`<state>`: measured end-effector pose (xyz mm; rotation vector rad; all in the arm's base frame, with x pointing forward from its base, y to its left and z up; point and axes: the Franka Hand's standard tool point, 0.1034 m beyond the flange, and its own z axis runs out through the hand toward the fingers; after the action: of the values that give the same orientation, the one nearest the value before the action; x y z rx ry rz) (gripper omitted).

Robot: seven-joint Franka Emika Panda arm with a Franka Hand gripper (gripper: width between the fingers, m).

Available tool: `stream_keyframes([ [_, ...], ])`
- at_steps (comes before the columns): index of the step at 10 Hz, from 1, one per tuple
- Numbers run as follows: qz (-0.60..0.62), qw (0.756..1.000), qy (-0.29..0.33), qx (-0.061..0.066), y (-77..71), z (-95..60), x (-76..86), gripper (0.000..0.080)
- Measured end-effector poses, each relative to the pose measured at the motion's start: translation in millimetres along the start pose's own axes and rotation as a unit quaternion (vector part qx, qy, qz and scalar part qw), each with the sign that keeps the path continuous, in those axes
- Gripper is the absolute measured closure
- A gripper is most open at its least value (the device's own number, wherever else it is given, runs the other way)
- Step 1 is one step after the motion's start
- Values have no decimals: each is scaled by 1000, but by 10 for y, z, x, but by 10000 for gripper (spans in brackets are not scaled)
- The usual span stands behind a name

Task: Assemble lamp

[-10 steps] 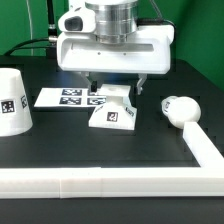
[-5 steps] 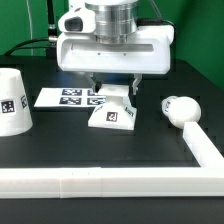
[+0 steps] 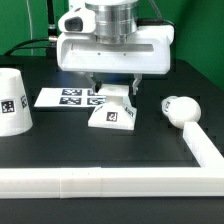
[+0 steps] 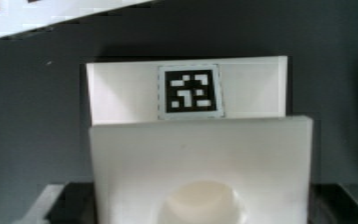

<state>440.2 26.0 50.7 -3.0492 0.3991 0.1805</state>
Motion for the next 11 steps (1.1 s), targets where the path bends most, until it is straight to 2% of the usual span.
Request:
stream_keyframes([
  [1,-8,1000,-1,0,-4,0,15,266],
  [5,-53,999,6,10,-198,-78,560,265],
  [7,-58,998,20,16,-341,-115,845,265],
  [11,-72,996,43,25,-674,-170,1297,265],
])
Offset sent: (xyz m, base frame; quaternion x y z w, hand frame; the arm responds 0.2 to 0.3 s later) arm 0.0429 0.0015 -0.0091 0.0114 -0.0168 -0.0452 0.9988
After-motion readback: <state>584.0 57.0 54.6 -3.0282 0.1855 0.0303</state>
